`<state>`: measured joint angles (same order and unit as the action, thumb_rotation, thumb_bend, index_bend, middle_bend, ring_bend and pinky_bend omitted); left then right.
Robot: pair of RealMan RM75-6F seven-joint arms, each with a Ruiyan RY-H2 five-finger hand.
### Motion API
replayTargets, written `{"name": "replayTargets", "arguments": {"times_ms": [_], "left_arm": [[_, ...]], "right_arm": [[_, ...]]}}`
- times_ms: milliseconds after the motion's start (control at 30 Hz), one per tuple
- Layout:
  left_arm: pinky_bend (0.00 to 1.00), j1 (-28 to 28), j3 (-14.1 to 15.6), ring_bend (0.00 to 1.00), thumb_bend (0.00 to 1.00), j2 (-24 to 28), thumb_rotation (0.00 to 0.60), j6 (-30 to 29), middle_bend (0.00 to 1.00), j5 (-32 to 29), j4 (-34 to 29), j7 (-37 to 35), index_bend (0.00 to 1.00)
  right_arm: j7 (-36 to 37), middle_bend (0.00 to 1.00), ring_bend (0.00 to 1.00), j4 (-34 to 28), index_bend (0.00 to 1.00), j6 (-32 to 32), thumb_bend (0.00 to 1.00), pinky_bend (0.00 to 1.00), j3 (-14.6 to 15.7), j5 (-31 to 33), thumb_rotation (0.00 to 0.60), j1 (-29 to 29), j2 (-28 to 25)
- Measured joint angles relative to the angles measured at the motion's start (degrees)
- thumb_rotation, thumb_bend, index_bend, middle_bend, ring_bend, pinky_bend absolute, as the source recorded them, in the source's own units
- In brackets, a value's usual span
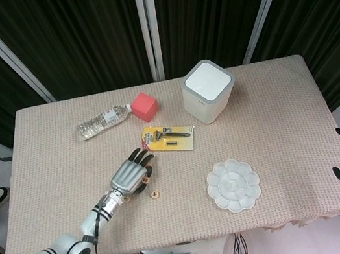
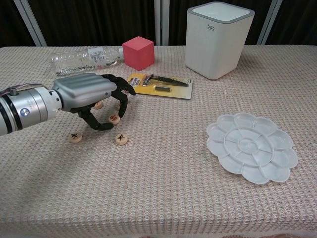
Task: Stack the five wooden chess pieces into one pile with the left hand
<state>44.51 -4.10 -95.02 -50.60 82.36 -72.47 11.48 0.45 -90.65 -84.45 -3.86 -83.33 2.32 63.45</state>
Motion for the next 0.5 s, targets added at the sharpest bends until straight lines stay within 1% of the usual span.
{"name": "replayTargets", "arguments": {"times_ms": [233, 500], "left_arm": [[0.04, -0.1, -0.9, 0.00, 0.32, 2.3, 0.600, -0.8, 0.12, -1.1, -1.8, 0.6, 0.52], [0.04, 0.2, -2.8, 0.00, 0.32, 4.3, 0.600, 0.2, 0.12, -5.0, -1.4, 1.6, 0.52]], "right_arm": [[-0.4, 0.00, 0.00, -0.3, 0.00, -0.2, 0.24, 0.00, 0.0, -0.4, 0.600, 0.1, 0.1], [-0.8, 0.00, 0.00, -0.6, 0.00, 0.0, 0.24, 0.00, 0.1, -0.5, 0.600, 0.2, 0.1]]}}
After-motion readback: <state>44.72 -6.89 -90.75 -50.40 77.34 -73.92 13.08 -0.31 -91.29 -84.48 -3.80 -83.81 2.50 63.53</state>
